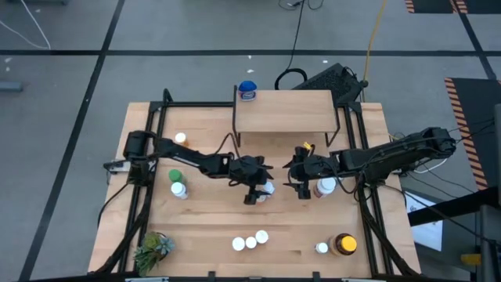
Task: Pick and place medicine bottles onto shelf by color
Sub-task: Put the white bottle on the shelf
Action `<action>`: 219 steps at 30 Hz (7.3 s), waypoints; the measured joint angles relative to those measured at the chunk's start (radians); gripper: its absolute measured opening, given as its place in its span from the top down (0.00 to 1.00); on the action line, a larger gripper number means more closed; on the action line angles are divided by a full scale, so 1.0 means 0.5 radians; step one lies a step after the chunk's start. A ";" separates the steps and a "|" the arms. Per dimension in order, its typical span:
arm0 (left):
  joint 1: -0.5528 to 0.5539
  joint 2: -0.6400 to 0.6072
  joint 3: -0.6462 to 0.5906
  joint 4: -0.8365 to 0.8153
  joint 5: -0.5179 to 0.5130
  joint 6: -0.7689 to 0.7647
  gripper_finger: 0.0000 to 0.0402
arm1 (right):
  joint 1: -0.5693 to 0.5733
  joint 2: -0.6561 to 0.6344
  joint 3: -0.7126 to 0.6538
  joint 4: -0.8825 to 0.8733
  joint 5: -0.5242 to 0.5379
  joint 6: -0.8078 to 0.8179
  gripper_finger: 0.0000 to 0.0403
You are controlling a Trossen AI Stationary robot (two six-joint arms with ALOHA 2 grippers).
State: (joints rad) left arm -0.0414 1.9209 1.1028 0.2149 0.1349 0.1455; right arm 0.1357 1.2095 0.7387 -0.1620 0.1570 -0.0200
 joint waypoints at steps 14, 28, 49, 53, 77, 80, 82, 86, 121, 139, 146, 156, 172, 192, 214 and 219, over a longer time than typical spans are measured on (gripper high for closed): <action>0.002 -0.025 0.015 -0.142 -0.004 -0.056 0.53 | 0.004 0.001 0.000 -0.014 0.006 0.032 0.29; 0.044 -0.540 0.023 -0.435 -0.546 -0.152 0.55 | 0.004 -0.026 0.000 -0.042 0.014 0.018 0.29; 1.000 -0.611 0.642 -1.110 -0.488 -0.024 0.52 | -0.003 -0.031 0.000 0.111 0.008 -0.052 0.29; 1.041 -0.567 0.608 -1.084 -0.404 0.004 0.52 | -0.003 -0.031 0.000 0.115 0.001 -0.051 0.29; 1.142 -0.478 0.599 -1.085 -0.367 -0.034 0.41 | -0.003 -0.031 -0.001 0.136 -0.001 -0.050 0.29; 1.142 -0.478 0.599 -1.083 -0.366 -0.035 0.36 | -0.003 -0.031 -0.001 0.136 -0.002 -0.055 0.29; 1.138 -0.478 0.599 -1.083 -0.368 -0.037 0.33 | -0.003 -0.031 -0.001 0.136 -0.002 -0.058 0.29; 1.121 -0.503 0.607 -1.112 -0.376 -0.026 0.29 | -0.003 -0.031 -0.001 0.136 -0.002 -0.054 0.29; -0.513 -0.796 0.103 -1.764 -0.846 -0.637 0.24 | 0.282 0.013 -0.001 0.456 0.114 0.383 0.29; -1.032 -0.832 0.074 -3.321 -0.759 -2.928 0.24 | 0.451 0.164 -0.001 0.930 0.469 0.267 0.29; -1.163 -0.834 0.074 -3.413 -0.785 -3.394 0.24 | 0.449 0.163 -0.001 0.976 0.468 0.098 0.29; -1.267 -0.834 -0.067 -3.399 -0.914 -3.944 0.24 | 0.398 0.163 -0.001 1.005 0.464 -0.093 0.29; -1.252 -0.834 -0.338 -3.120 -0.916 -4.050 0.38 | 0.288 0.163 -0.001 1.005 0.462 -0.101 0.29; -1.143 -0.833 -0.265 -2.704 -1.118 -3.212 0.50 | 0.219 0.163 -0.180 1.387 -0.020 0.002 0.29; -0.646 -0.833 -0.051 -1.196 -1.005 -0.689 0.47 | 0.084 0.722 -0.088 1.807 -0.479 0.320 0.13; -0.564 -0.833 -0.051 -1.104 -0.943 -0.433 0.46 | 0.041 0.861 -0.008 1.798 -0.471 0.337 0.13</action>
State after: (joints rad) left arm -0.3234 1.5043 1.0771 -0.3370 -0.3366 -0.0709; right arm 0.1563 1.6401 0.7349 0.7369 -0.0786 0.1483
